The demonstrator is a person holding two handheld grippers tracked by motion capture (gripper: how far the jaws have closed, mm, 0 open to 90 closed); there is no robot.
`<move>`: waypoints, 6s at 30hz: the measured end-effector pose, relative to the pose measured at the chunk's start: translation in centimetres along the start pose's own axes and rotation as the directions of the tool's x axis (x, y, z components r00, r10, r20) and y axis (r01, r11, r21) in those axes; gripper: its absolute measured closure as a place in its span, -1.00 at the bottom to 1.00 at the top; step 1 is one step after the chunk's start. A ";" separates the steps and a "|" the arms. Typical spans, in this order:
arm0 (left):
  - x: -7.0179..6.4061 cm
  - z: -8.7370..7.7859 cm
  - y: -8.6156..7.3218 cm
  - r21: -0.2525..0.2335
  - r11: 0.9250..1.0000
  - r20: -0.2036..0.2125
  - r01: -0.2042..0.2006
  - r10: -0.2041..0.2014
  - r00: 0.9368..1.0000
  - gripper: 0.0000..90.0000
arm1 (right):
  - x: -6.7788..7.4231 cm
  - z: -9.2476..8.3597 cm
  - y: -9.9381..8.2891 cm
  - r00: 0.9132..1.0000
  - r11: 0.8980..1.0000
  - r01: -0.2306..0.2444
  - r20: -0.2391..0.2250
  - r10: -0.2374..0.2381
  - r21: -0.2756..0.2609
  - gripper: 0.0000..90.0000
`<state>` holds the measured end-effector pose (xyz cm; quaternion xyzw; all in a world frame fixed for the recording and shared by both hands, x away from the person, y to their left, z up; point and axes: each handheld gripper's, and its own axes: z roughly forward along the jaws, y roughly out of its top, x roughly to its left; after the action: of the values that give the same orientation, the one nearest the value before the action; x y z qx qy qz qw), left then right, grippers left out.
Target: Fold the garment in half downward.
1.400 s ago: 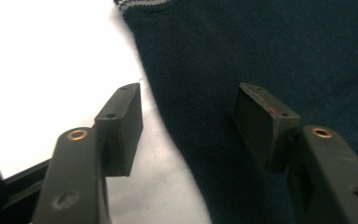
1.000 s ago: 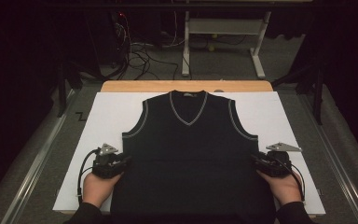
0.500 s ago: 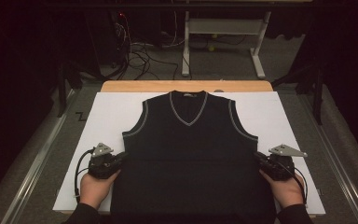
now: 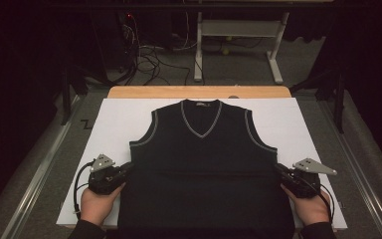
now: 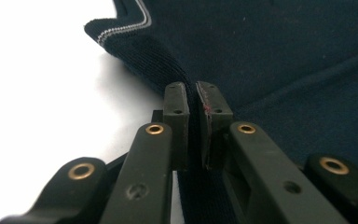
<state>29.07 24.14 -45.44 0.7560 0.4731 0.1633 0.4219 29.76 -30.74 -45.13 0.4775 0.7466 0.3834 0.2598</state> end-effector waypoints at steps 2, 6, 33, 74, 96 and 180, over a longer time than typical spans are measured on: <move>-0.1 -0.4 0.0 -0.013 1.000 0.009 0.002 -0.002 1.000 0.77 | 0.1 -0.6 0.0 1.000 1.000 0.003 -0.004 -0.004 -0.020 0.88; -0.2 -0.8 0.0 -0.017 1.000 0.016 0.002 -0.001 1.000 0.77 | 0.3 -1.2 0.1 1.000 0.999 0.008 -0.004 -0.008 -0.036 0.90; -2.2 -4.8 -3.4 0.021 0.998 0.089 -0.055 0.053 0.995 0.76 | 1.5 -6.1 -3.5 0.998 0.999 0.040 -0.052 -0.042 -0.029 0.93; -1.0 -4.5 -5.2 -0.028 1.000 0.058 0.007 -0.005 0.998 -0.53 | 0.8 -6.3 -5.4 0.997 0.998 -0.031 -0.077 0.026 -0.059 -0.10; 0.8 -1.3 1.0 -0.067 0.997 0.022 -0.043 0.044 0.999 -1.00 | -0.7 -1.0 0.1 0.997 0.992 -0.056 -0.064 0.049 -0.111 -0.99; 1.3 6.2 18.3 -0.167 0.985 -0.098 0.035 -0.052 0.994 0.59 | -1.2 6.8 16.0 0.995 0.979 0.012 0.095 0.008 -0.205 0.75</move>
<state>44.31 18.70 -34.75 0.6986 0.4953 0.2308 0.4619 43.63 -25.62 -35.88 0.4653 0.6902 0.4348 0.3435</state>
